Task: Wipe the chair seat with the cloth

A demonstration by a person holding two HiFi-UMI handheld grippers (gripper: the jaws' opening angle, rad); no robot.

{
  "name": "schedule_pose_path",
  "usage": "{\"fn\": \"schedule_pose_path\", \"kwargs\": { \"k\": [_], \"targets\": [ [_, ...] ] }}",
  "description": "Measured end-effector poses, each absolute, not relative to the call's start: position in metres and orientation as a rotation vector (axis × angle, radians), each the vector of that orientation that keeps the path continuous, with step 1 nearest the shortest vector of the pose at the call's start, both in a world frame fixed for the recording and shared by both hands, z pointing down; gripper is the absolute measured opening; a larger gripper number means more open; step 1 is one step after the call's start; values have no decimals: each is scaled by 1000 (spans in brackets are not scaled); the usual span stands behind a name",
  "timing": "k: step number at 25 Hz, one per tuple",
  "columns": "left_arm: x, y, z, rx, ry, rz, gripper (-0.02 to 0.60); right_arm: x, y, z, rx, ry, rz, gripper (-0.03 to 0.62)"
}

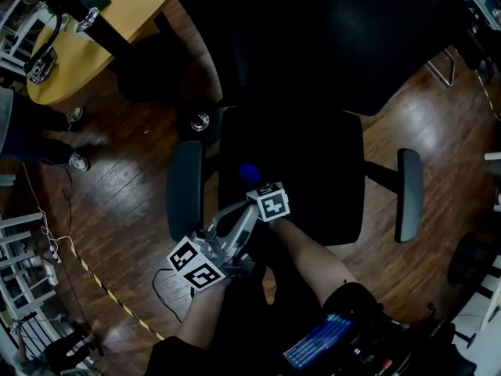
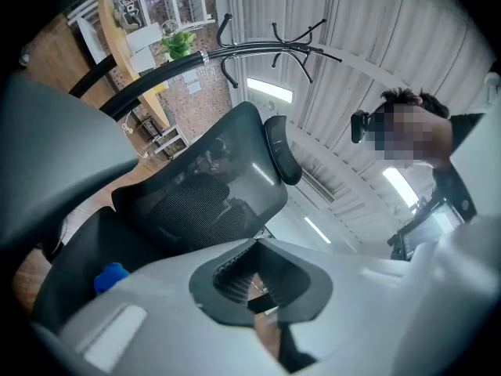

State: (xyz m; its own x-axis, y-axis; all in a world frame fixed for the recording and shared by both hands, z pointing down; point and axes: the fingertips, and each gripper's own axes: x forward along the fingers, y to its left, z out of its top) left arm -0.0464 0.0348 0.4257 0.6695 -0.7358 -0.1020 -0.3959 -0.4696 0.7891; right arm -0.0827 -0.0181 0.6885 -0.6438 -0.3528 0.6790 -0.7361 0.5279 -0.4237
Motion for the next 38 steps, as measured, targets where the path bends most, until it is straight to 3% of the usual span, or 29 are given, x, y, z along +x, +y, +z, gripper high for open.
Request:
{"fn": "schedule_pose_path", "kwargs": {
  "k": [8,24,33,38],
  "targets": [
    [-54,38,432,2106,-878,-554,-8,-73,-15,703,874,-2246,944,40],
    [-19,25,429,2135,-773,-517,-8,200,-35,708,1402,-1866,939,40],
    [-19,23,423,2121,-764,-507,-8,209,-38,689,1450,-1895,913,40],
    [-25,22,384,2155,-744,-490,-7,171,-34,579,1429,-2164,844,40]
  ]
}}
